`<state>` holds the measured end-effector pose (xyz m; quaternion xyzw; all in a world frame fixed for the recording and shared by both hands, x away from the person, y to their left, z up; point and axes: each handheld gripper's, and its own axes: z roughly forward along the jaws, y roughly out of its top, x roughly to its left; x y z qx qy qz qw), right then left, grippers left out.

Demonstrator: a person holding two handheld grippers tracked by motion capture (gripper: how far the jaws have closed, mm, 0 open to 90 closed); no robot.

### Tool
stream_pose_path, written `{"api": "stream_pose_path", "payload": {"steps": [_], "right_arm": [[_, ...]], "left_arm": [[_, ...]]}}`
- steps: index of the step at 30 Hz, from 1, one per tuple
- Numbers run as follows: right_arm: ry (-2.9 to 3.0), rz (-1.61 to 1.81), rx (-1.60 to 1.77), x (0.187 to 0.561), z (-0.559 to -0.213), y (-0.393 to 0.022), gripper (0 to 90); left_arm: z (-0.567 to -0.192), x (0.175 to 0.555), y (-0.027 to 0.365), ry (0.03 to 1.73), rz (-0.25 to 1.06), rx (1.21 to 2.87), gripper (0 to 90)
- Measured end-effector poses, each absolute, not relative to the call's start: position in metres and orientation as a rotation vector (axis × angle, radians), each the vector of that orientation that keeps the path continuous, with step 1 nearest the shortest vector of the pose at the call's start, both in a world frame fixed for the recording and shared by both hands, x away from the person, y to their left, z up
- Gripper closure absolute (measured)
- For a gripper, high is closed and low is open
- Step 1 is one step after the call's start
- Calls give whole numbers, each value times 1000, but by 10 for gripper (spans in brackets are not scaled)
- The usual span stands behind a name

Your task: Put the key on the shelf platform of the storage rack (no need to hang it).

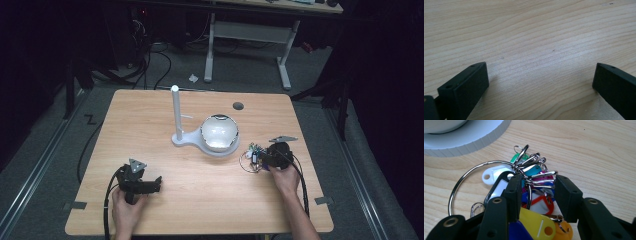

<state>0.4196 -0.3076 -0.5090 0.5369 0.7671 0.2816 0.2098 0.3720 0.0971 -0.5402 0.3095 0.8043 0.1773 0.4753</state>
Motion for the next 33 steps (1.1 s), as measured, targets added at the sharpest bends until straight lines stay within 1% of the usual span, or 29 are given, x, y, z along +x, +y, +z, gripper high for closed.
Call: {"api": "stream_pose_path", "payload": {"steps": [3,7,8,9,10,13,16,21,22,23,25,26,27,28,33], "right_arm": [[2136,773,1498,424,-513,-307,550],[2133,782,1507,425,-514,-309,541],[2133,788,1513,427,-514,-311,518],[2133,788,1513,427,-514,-311,518],[2131,793,1524,428,-515,-312,494],[2131,801,1533,429,-515,-313,468],[2151,816,1535,432,-516,-311,392],[2182,823,1525,436,-519,-305,362],[2184,825,1527,437,-518,-302,415],[2184,825,1527,437,-518,-302,415],[2181,839,1522,438,-518,-301,485],[2187,841,1508,438,-518,-300,491],[2195,845,1506,438,-517,-300,529],[2201,854,1496,438,-517,-301,591],[2212,811,1444,436,-517,-298,606]], "left_arm": [[-540,372,97,1967,433,757,7],[-540,372,97,1967,434,755,7],[-540,372,97,1967,433,757,7],[-540,372,97,1967,433,757,7],[-540,372,97,1966,434,757,7],[-540,372,97,1966,435,757,7],[-540,372,97,1966,434,756,7],[-540,372,97,1965,435,758,7],[-540,372,97,1966,434,757,7],[-540,372,97,1967,434,756,7],[-540,372,97,1967,434,757,7],[-540,372,97,1967,434,756,7],[-540,372,97,1966,434,757,7],[-540,372,97,1966,434,757,8],[-540,372,97,1966,434,756,8]]}}
